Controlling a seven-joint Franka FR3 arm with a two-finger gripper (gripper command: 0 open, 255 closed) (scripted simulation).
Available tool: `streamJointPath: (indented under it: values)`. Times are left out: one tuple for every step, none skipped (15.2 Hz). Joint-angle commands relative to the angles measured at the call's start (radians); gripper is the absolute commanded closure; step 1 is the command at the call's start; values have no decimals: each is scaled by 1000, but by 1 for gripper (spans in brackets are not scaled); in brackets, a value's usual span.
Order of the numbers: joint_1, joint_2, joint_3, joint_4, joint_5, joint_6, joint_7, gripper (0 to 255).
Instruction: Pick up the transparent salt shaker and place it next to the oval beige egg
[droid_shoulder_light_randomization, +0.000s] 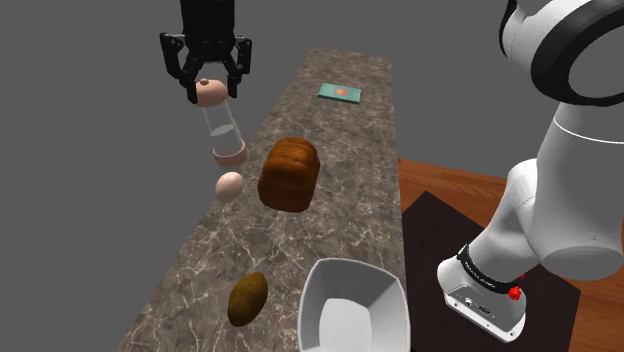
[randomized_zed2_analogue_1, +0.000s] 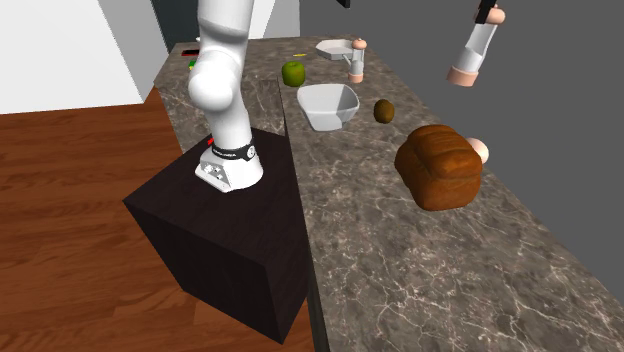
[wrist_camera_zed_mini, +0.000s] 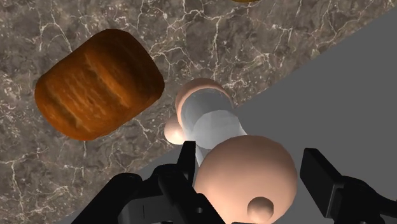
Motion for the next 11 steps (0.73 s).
streamJointPath:
  values:
    - [0, -16, 0, -51, 0, 35, -4, 255]
    - [1, -21, 0, -71, 1, 51, -6, 255]
    - [1, -24, 0, -90, 1, 66, -8, 255]
    - [1, -28, 0, -108, 1, 81, -10, 255]
    - [1, -31, 0, -126, 2, 96, -12, 255]
    - [1, -34, 0, -144, 2, 110, -14, 255]
    - [2, -36, 0, -161, 2, 125, -15, 255]
    - [2, -38, 0, -177, 3, 139, -17, 255]
    - [2, -40, 0, -193, 3, 153, -19, 255]
    - [2, -41, 0, -209, 3, 167, -21, 255]
    - [2, -42, 0, -224, 4, 181, -22, 255]
